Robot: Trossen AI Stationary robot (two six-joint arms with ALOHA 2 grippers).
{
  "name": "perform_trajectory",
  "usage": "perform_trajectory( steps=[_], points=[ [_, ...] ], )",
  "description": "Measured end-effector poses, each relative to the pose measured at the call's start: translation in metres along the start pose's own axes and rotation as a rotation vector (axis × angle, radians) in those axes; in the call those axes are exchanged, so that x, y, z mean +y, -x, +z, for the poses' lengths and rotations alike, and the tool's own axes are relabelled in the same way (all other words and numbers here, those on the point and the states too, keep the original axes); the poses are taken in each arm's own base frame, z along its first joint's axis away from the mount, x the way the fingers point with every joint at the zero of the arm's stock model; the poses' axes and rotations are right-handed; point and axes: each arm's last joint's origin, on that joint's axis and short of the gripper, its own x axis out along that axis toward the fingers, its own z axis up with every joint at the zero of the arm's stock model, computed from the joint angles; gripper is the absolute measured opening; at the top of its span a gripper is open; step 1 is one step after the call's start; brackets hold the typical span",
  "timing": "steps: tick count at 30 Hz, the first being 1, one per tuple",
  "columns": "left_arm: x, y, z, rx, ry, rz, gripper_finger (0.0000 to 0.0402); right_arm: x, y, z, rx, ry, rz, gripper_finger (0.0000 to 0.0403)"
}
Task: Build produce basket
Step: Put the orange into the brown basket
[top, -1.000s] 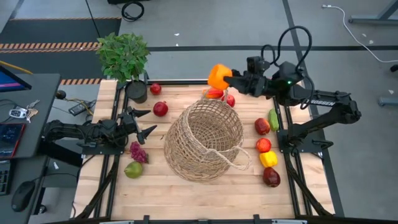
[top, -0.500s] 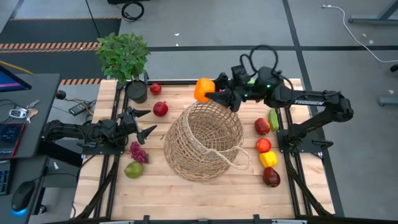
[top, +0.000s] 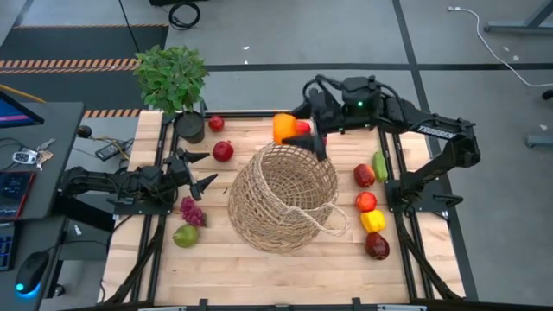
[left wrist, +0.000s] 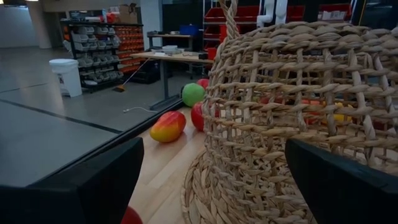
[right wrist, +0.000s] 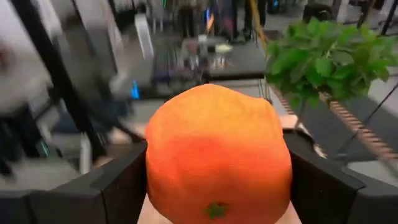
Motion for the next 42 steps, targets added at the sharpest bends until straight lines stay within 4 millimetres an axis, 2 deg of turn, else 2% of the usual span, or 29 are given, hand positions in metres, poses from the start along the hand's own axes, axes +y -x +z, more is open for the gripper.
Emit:
perform_trajectory(
  steps=[4, 8, 13, 23, 28, 32, 38, 42],
  points=[
    [0.0, 0.0, 0.0, -0.001, 0.0, 0.0, 0.0398, 0.001, 0.001, -0.009, 0.096, 0.193, 0.013, 0.0331],
    [0.0, 0.0, 0.0, -0.003, 0.001, 0.0, 0.0398, 0.001, 0.001, -0.013, 0.133, 0.266, 0.02, 0.0332],
    [0.0, 0.0, 0.0, -0.004, 0.002, 0.001, 0.0398, 0.013, -0.002, -0.017, 0.172, 0.457, 0.049, 0.0332],
    [0.0, 0.0, 0.0, -0.004, 0.002, 0.002, 0.0398, 0.029, -0.01, -0.025, 0.281, 0.744, -0.081, 0.0332],
    [0.0, 0.0, 0.0, -0.004, 0.002, 0.002, 0.0398, 0.037, -0.013, -0.028, 0.326, 0.822, -0.111, 0.0332],
    [0.0, 0.0, 0.001, -0.004, 0.002, 0.002, 0.0398, 0.036, -0.013, -0.028, 0.319, 0.745, -0.126, 0.0332],
    [0.0, 0.0, 0.001, -0.003, 0.002, 0.002, 0.0398, 0.022, -0.012, -0.027, 0.282, 0.303, -0.203, 0.0332],
    [0.0, 0.0, 0.001, -0.003, 0.002, 0.002, 0.0398, 0.015, -0.012, -0.026, 0.25, 0.108, -0.11, 0.0332]
  ],
)
